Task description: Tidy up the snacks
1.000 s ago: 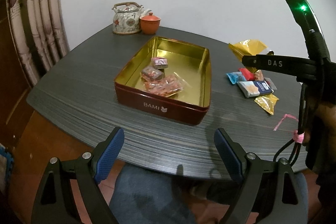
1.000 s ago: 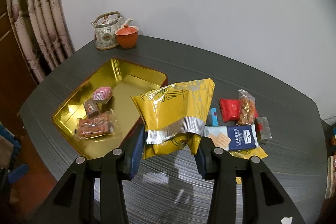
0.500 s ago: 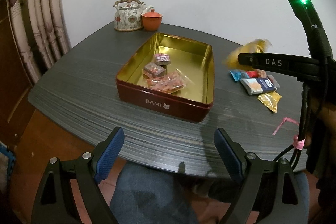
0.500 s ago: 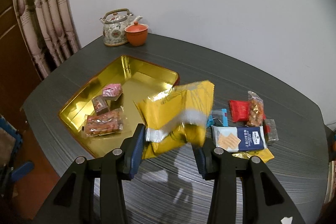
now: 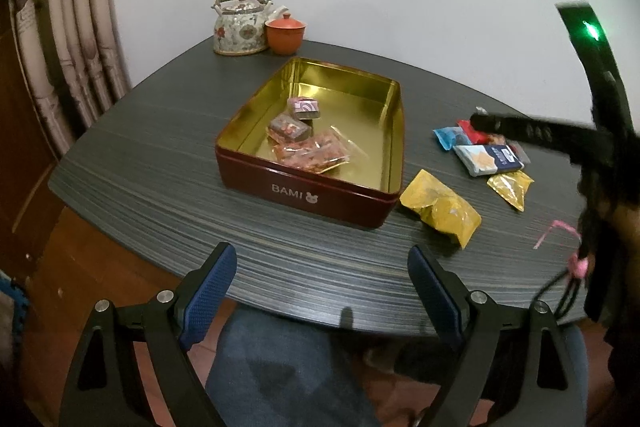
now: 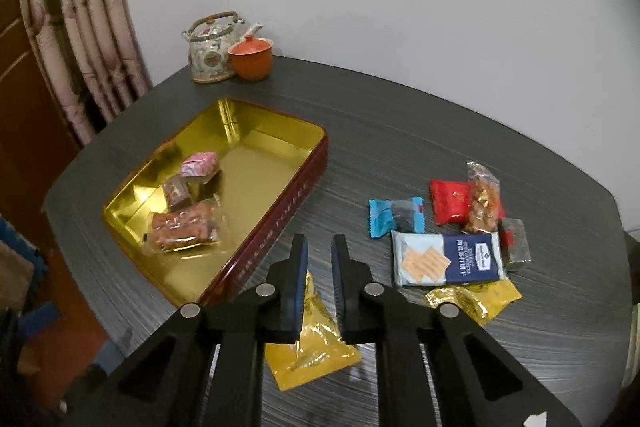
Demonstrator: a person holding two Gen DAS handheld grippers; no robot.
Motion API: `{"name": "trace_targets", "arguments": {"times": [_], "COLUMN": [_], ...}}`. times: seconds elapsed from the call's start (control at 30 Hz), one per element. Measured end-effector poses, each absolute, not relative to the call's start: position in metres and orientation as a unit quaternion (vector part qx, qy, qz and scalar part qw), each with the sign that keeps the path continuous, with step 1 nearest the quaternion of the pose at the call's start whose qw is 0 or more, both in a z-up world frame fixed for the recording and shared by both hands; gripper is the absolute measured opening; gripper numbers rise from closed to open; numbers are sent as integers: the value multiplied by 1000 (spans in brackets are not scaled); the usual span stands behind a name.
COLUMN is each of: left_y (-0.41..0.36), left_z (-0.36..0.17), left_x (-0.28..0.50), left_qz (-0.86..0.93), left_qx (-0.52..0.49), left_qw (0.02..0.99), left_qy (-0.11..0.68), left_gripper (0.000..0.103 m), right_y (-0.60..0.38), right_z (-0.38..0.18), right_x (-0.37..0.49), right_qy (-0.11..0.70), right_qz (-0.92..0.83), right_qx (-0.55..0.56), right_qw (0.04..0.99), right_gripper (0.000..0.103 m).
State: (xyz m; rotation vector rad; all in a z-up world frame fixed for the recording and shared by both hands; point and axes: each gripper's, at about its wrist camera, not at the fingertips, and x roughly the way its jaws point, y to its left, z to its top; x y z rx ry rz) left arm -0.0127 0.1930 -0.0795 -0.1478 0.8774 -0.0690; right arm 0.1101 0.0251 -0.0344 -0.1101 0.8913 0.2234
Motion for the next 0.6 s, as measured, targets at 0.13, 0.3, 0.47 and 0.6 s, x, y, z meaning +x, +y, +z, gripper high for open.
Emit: {"name": "trace_targets", "arguments": {"times": [0.13, 0.3, 0.47, 0.6], "left_y": [193, 191, 187, 188], "left_z": [-80, -82, -85, -86], "left_x": [-13, -14, -15, -14], "left_qz": [-33, -32, -30, -30], "left_qx": [-71, -67, -57, -61], "left_qw": [902, 902, 904, 903], "left_qy": [425, 425, 424, 425], "left_gripper": [87, 87, 87, 87], "right_y": [19, 43, 49, 44], "right_z": [-57, -100, -120, -110], "right_x": [91, 82, 99, 105], "right_qy": [440, 473, 492, 482], "right_qz": [141, 186, 192, 186], "right_qx": [-41, -107, -113, -108], "right_qw": [886, 855, 841, 850], "right_gripper": [92, 93, 61, 23]}}
